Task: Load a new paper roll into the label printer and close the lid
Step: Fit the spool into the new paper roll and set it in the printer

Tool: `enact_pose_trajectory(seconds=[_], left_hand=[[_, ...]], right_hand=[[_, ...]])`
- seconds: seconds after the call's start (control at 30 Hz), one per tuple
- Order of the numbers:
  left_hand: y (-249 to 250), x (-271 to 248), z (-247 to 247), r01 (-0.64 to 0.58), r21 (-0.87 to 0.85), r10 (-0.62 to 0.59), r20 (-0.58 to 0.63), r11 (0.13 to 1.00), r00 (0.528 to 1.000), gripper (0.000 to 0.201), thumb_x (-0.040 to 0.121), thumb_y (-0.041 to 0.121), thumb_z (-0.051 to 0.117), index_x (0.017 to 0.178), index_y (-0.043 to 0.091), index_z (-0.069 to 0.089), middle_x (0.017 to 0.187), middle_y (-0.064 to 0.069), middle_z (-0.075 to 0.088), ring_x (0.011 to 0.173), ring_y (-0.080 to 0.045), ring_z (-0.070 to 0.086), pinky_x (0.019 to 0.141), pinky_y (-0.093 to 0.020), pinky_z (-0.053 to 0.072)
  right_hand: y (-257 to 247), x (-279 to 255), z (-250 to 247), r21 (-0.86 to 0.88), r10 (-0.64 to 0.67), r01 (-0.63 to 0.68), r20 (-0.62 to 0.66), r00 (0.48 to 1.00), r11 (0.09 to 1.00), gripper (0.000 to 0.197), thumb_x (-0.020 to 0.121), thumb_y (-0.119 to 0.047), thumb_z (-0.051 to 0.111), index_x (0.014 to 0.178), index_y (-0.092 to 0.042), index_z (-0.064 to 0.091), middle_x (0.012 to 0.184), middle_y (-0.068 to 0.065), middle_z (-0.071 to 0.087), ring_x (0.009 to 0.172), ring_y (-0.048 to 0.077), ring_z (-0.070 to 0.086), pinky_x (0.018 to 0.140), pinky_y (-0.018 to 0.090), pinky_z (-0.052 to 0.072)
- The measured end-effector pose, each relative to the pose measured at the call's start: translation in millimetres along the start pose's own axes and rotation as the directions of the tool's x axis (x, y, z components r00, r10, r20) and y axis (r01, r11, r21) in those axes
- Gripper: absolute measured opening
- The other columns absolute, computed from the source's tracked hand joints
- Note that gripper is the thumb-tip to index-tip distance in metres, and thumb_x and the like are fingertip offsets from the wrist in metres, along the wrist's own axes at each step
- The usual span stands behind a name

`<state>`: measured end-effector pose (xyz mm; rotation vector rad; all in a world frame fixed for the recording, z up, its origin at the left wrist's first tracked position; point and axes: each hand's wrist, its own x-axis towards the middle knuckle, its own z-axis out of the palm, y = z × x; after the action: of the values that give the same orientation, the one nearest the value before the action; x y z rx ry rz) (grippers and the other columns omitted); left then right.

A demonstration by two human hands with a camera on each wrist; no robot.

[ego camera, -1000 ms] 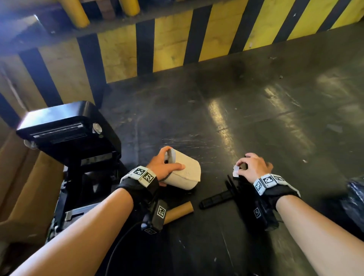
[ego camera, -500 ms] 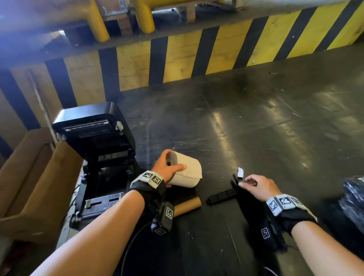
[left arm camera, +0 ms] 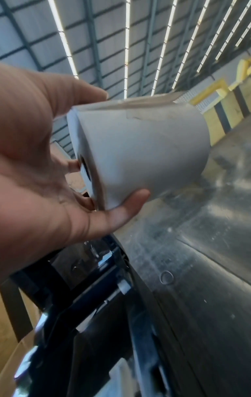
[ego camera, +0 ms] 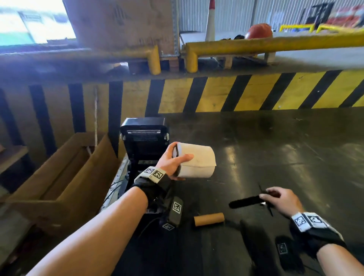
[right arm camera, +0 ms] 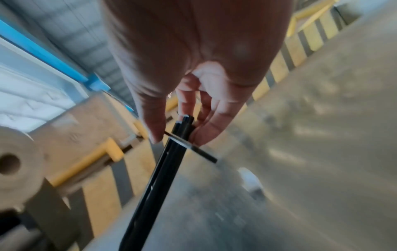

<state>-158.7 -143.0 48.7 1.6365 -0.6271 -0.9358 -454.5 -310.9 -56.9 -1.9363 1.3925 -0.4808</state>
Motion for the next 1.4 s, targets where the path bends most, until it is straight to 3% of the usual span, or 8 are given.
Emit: enact_pose_trajectory(seconds=[0.13,0.23,0.37,0.6,0.87,1.1,1.27,1.4], left_hand=[[20.2,-18.9,-17.4,-0.087,-0.168,0.093,0.025,0.982,0.995,0.04,0.082,0.02,0.068,0.11,0.04,0.048,0.116,-0.008,0.057,0.092,-0.027,0.059,0.063,-0.044,0.056],[35.0,-30.3,-30.1,-0.129,-0.279,0.148,0.051,0.952,0.988,0.04,0.085,0.02,0.062,0.121,0.031,0.048,0.108,-0.005,0.059,0.087,-0.026,0.059,0.061,-0.04,0.053],[50.1,-40.7,-50.6,-0.113,-0.387,0.162,0.097,0.915,0.982,0.043,0.075,0.028,0.066,0.115,0.037,0.053,0.112,-0.007,0.059,0.096,-0.034,0.058,0.067,-0.044,0.052],[67.8,-58.7,-81.5,-0.129,-0.421,0.215,0.163,0.898,0.963,0.03,0.066,0.035,0.063,0.095,0.04,0.056,0.108,-0.005,0.058,0.09,-0.03,0.059,0.059,-0.037,0.054],[73.5,-73.3,-87.8,-0.121,-0.377,0.249,0.312,0.918,0.917,0.032,0.069,0.033,0.062,0.1,0.04,0.057,0.106,-0.007,0.058,0.085,-0.029,0.059,0.061,-0.037,0.052],[74.6,-78.5,-70.7,-0.116,-0.366,0.269,0.401,0.923,0.876,0.055,0.052,0.04,0.071,0.105,0.04,0.057,0.106,-0.005,0.061,0.085,-0.027,0.062,0.06,-0.038,0.054],[70.3,-79.4,-65.8,-0.094,-0.333,0.245,0.446,0.938,0.861,0.062,0.052,0.042,0.071,0.112,0.039,0.054,0.113,-0.007,0.059,0.089,-0.028,0.059,0.057,-0.036,0.053],[65.2,-81.5,-55.2,-0.062,-0.322,0.211,0.452,0.945,0.866,0.057,0.051,0.041,0.071,0.107,0.041,0.056,0.107,-0.005,0.06,0.088,-0.027,0.059,0.057,-0.036,0.054]], right_hand=[[-63.3,-5.8,-33.9,0.207,-0.123,0.168,-0.218,0.968,0.964,0.026,0.076,-0.027,0.073,0.092,-0.006,0.069,0.083,0.009,0.064,0.082,0.026,0.061,0.072,0.03,0.041],[-104.6,-5.0,-44.3,0.434,-0.154,0.262,-0.268,0.951,0.862,0.027,0.071,-0.036,0.075,0.087,-0.014,0.073,0.08,0.004,0.071,0.07,0.011,0.067,0.07,0.025,0.054],[-153.4,-19.0,-43.0,0.61,-0.202,0.317,-0.252,0.946,0.726,0.015,0.072,-0.03,0.076,0.079,-0.019,0.07,0.095,0.013,0.072,0.085,0.021,0.068,0.08,0.031,0.059],[-203.5,-57.5,-36.2,0.607,-0.297,0.406,-0.278,0.914,0.683,0.011,0.076,-0.015,0.073,0.08,-0.023,0.068,0.095,0.015,0.071,0.084,0.023,0.068,0.082,0.032,0.059],[-240.1,-96.5,-33.7,0.416,-0.443,0.519,-0.272,0.854,0.746,0.031,0.074,-0.02,0.075,0.103,-0.013,0.069,0.097,0.006,0.072,0.09,0.016,0.067,0.087,0.027,0.051],[-248.5,-126.7,-4.4,0.581,-0.464,0.501,-0.226,0.856,0.641,0.022,0.085,-0.013,0.063,0.103,-0.026,0.066,0.102,0.004,0.071,0.094,0.015,0.066,0.081,0.021,0.054],[-238.0,-133.5,-7.3,0.623,-0.387,0.425,-0.204,0.899,0.657,0.024,0.085,-0.015,0.062,0.106,-0.025,0.066,0.109,0.01,0.069,0.103,0.024,0.065,0.09,0.041,0.054],[-238.8,-138.5,-5.5,0.75,-0.232,0.164,-0.014,0.973,0.64,0.033,0.09,-0.03,0.055,0.122,-0.025,0.056,0.125,0.009,0.059,0.114,0.024,0.056,0.078,0.04,0.052]])
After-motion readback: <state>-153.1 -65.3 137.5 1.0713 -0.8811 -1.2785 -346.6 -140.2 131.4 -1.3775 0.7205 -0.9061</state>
